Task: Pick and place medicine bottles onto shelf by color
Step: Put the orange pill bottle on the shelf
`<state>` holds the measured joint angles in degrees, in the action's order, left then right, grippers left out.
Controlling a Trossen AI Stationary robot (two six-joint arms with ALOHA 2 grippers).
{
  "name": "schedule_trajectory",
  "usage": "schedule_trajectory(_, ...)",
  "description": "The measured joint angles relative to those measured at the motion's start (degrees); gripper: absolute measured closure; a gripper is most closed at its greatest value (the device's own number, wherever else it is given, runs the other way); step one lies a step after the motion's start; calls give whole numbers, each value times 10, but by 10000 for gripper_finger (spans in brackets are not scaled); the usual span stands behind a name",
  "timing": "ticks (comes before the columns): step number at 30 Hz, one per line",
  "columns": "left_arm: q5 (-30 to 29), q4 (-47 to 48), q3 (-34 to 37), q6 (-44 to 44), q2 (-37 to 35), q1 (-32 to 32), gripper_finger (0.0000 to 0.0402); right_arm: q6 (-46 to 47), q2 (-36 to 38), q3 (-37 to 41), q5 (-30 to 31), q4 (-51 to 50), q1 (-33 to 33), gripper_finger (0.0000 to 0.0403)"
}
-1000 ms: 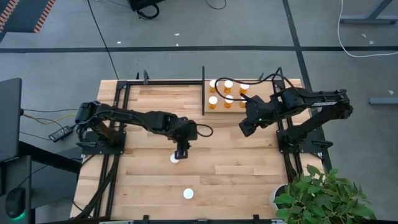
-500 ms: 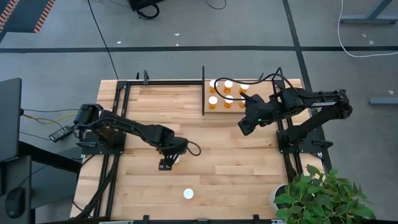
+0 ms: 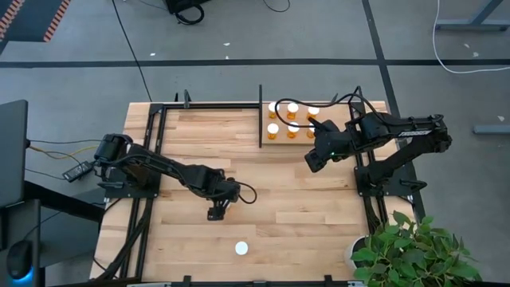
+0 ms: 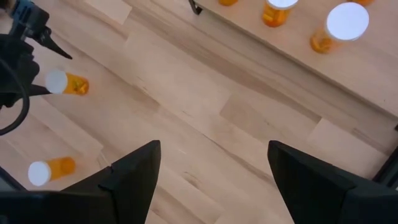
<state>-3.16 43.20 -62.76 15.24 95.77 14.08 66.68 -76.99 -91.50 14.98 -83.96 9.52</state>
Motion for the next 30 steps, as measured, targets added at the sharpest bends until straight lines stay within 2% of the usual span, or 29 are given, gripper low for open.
schedule_trajectory(9, 7, -50, 14, -22, 0, 5, 47, 4, 0, 0, 4, 1, 0, 99)
schedule_trajectory(30, 9, -52, 14, -7, 18, 5, 160, 12, 0, 0, 11, 4, 0, 99)
